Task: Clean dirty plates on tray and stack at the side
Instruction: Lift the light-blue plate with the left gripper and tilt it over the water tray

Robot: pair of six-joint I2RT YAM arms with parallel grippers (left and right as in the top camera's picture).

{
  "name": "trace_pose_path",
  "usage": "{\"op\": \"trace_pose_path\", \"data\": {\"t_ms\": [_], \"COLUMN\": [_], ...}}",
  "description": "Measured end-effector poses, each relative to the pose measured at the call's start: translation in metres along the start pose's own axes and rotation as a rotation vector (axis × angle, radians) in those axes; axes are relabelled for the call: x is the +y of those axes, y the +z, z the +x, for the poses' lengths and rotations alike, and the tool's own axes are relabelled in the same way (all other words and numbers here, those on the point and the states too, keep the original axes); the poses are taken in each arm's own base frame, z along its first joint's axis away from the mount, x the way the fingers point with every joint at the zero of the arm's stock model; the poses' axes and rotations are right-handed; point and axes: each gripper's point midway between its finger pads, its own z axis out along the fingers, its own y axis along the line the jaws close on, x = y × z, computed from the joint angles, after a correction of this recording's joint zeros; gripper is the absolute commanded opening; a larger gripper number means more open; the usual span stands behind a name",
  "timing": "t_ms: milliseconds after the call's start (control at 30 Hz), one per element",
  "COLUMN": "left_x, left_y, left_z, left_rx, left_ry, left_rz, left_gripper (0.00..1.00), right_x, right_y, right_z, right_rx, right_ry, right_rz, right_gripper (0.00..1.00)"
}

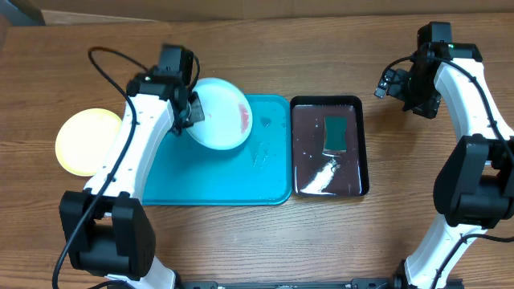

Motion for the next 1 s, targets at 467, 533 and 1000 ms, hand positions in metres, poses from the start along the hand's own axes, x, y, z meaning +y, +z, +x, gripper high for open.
{"op": "trace_pose_path", "data": {"t_ms": [467,533,1000], "left_x": [-0.098,-0.112,-0.186], "left_y": [-0.071,-0.082,-0.155], "left_z": [-0.009,-0.006,0.042], "left_rx": [-0.203,-0.245,-0.627], "left_ry": [0.270,0.305,0.542], "left_rz": [0.074,0.066,-0.129], "left_gripper": [0.04,0.04,0.04], "right_x": [0.000,0.000,0.000], "right_y": [0.000,0.000,0.000], "right_z": [0.000,0.000,0.000], "right_rx": [0.001,0.001,0.000], "right_ry": [0.000,0.000,0.000], "right_rz": [0.000,0.000,0.000], "right_gripper": [1.00,1.00,1.00]}}
